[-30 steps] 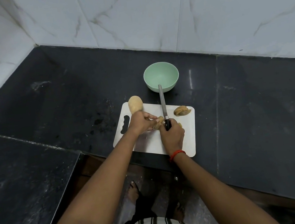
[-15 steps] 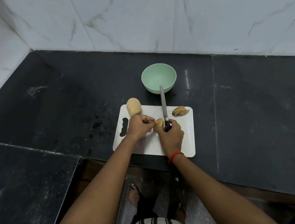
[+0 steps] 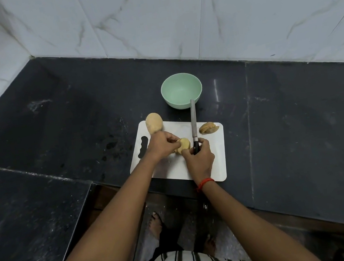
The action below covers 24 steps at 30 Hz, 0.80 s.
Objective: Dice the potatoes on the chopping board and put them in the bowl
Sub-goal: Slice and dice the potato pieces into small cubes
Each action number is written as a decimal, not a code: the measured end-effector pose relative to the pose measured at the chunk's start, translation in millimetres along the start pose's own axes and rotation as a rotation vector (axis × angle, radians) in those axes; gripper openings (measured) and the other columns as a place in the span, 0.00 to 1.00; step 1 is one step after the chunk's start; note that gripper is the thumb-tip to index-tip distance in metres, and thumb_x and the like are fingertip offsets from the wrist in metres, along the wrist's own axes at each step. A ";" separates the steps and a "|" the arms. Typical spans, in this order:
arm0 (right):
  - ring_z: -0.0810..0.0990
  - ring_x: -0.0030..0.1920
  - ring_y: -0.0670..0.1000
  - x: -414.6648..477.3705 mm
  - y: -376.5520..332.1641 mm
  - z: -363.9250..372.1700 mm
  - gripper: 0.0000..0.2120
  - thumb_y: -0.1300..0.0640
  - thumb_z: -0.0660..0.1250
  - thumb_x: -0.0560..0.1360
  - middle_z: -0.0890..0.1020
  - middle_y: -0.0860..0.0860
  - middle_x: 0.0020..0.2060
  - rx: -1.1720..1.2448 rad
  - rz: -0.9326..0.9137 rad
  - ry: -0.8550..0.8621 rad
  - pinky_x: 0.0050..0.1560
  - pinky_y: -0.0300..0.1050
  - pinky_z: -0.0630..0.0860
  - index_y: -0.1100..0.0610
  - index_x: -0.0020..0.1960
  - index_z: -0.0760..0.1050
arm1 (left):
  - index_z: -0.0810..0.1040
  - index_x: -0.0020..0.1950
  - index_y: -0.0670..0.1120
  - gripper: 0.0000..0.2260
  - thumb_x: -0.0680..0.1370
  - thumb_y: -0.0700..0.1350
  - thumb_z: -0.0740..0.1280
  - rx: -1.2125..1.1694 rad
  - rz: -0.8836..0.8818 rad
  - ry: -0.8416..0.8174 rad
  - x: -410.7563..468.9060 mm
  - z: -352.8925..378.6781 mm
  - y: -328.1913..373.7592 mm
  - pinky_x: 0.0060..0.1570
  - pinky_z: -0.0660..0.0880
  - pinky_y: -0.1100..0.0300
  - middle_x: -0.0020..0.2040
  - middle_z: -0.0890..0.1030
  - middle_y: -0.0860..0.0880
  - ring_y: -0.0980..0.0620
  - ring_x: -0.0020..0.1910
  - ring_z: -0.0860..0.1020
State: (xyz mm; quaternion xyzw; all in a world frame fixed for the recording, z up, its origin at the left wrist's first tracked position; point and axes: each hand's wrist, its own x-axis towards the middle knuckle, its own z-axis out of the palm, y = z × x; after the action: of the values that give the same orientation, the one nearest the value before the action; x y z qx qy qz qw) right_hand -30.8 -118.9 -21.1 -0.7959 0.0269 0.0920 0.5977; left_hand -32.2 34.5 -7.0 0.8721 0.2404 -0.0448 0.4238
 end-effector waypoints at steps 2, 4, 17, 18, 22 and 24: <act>0.80 0.39 0.45 0.5 0.7 0.3 0.19 0.57 0.74 0.70 0.82 0.51 0.42 0.001 0.001 -0.008 0.38 0.30 0.72 0.55 0.58 0.73 | 0.87 0.53 0.45 0.09 0.72 0.42 0.76 0.057 0.002 -0.007 0.7 -1.3 0.9 0.39 0.77 0.68 0.42 0.86 0.50 0.57 0.38 0.81; 0.80 0.40 0.44 -0.3 -0.4 1.1 0.20 0.55 0.74 0.71 0.82 0.50 0.42 -0.009 -0.007 -0.022 0.40 0.35 0.74 0.54 0.59 0.72 | 0.87 0.53 0.44 0.10 0.72 0.42 0.77 0.111 0.013 -0.020 1.4 0.4 3.1 0.42 0.80 0.62 0.42 0.86 0.50 0.54 0.39 0.82; 0.79 0.37 0.43 -8.9 -0.6 -5.5 0.16 0.53 0.71 0.77 0.80 0.46 0.35 0.047 -0.102 0.032 0.35 0.28 0.68 0.49 0.59 0.67 | 0.87 0.53 0.43 0.07 0.78 0.42 0.72 0.269 0.011 0.129 23.4 5.5 20.4 0.49 0.81 0.51 0.50 0.85 0.47 0.47 0.46 0.82; 0.79 0.37 0.43 -10.2 -0.8 -6.6 0.16 0.53 0.71 0.77 0.81 0.46 0.36 0.063 -0.097 0.041 0.35 0.28 0.69 0.50 0.59 0.67 | 0.86 0.54 0.44 0.07 0.78 0.42 0.71 0.294 0.033 0.144 26.2 6.6 24.8 0.51 0.80 0.51 0.52 0.84 0.46 0.46 0.49 0.81; 0.80 0.38 0.42 -17.0 0.4 -16.4 0.17 0.53 0.72 0.76 0.82 0.47 0.37 0.081 -0.086 0.059 0.36 0.27 0.69 0.49 0.59 0.67 | 0.82 0.63 0.44 0.14 0.78 0.40 0.70 0.286 0.089 0.165 30.7 8.6 31.0 0.60 0.76 0.53 0.61 0.80 0.45 0.46 0.58 0.79; 0.81 0.39 0.42 -18.8 3.3 -23.5 0.17 0.52 0.73 0.76 0.82 0.46 0.37 0.080 -0.064 0.057 0.37 0.27 0.70 0.48 0.59 0.68 | 0.80 0.67 0.45 0.17 0.78 0.42 0.71 0.234 0.127 0.238 22.8 10.1 28.6 0.63 0.74 0.54 0.63 0.78 0.47 0.48 0.61 0.76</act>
State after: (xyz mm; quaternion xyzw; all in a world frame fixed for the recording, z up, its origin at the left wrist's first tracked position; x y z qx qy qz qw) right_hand -47.1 -143.6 -14.5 -0.7742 0.0221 0.0488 0.6307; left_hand 2.2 20.5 0.6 0.9280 0.2263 0.0581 0.2901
